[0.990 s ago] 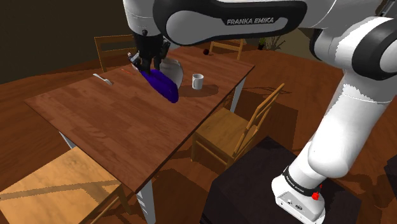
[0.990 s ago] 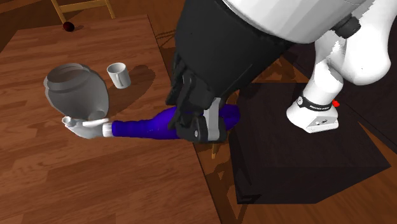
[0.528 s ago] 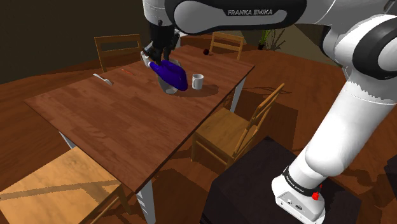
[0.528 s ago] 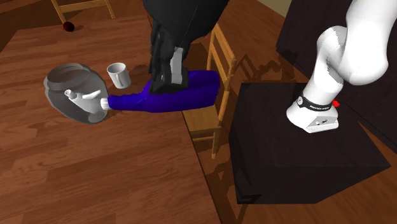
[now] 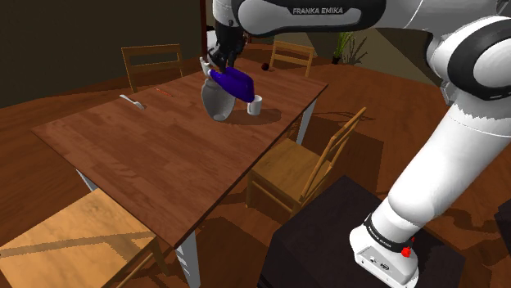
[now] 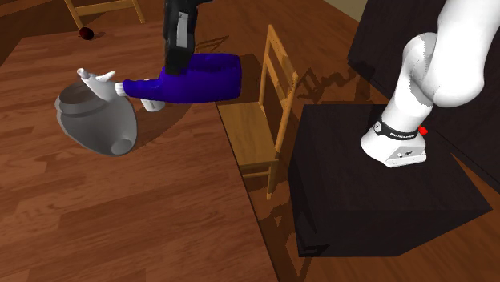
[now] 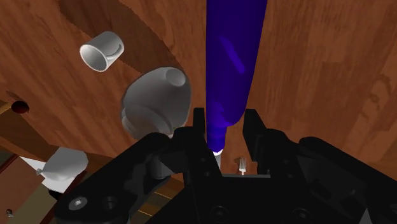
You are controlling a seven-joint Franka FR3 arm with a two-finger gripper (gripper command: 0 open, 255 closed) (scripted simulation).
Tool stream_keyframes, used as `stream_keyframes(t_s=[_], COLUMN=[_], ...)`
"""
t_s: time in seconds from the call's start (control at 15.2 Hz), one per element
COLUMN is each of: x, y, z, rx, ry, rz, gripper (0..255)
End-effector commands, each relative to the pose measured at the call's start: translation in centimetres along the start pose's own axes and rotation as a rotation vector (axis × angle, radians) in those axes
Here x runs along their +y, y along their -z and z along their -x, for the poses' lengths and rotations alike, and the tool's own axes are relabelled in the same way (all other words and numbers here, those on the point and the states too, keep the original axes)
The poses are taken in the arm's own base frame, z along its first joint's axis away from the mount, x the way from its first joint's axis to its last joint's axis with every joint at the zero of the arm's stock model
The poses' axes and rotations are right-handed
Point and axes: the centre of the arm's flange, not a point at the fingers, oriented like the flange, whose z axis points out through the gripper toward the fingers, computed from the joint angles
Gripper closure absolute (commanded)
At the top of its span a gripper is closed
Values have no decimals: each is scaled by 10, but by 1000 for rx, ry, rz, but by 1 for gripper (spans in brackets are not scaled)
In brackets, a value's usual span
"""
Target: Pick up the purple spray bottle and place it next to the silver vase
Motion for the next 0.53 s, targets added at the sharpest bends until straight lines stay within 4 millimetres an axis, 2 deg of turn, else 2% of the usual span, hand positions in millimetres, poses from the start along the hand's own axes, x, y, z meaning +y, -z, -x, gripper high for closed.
stream_keyframes(t_s=[0.0, 0.46], x=[23, 106], y=[-10, -44], z=[-3, -23], rx=[1, 1], ry=[1, 1], rz=[0, 0], gripper=[255, 255])
